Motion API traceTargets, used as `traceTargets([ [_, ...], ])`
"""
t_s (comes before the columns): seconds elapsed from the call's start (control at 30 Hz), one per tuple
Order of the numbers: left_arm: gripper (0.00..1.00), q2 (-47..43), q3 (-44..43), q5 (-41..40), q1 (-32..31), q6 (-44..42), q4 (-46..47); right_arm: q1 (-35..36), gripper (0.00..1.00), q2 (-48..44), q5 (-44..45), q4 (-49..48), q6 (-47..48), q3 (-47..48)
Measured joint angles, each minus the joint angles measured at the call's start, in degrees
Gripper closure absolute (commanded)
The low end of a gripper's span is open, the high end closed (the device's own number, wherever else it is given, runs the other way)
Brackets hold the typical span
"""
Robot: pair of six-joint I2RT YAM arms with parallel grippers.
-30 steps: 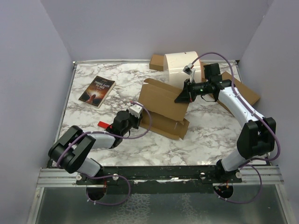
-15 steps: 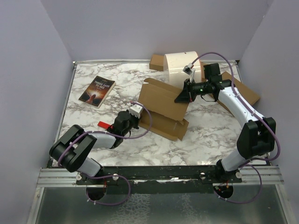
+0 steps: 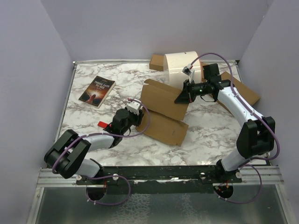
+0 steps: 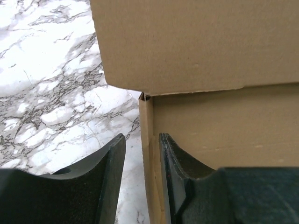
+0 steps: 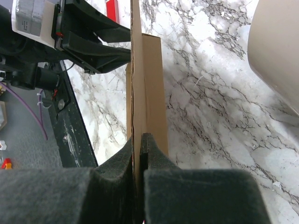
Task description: Fold the paper box
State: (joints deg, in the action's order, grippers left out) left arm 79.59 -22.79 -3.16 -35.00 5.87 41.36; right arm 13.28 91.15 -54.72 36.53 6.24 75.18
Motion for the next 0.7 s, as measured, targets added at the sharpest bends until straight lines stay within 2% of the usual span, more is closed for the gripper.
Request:
traceTargets([
  [0.33, 0.61, 0.96, -1.27, 0.07, 0.00, 0.22, -2.82, 0.00, 0.99, 0.00, 0.04, 0.00, 0.00, -0.17],
  [0.43, 0.64, 2.58, -1.73, 0.07, 0.00, 0.17, -3.76, 0.00, 0.99, 0.00, 0.04, 0.00, 0.00, -0.20],
  [0.6, 0.83, 4.70, -2.71, 0.04, 0.00, 0.04, -4.15, 0.00, 0.99, 0.00, 0.09, -0.04, 0.00, -0.24],
  [0.67, 0.98, 5.07, -3.06, 0.04, 0.00, -0.20, -4.20, 0.00, 0.99, 0.04, 0.11, -0.09, 0.02, -0.26],
  [0.7, 1.00, 5.25, -3.23, 0.07, -0.02, -0.13, -4.26, 0.00, 0.99, 0.04, 0.15, -0.07, 0.02, -0.26],
])
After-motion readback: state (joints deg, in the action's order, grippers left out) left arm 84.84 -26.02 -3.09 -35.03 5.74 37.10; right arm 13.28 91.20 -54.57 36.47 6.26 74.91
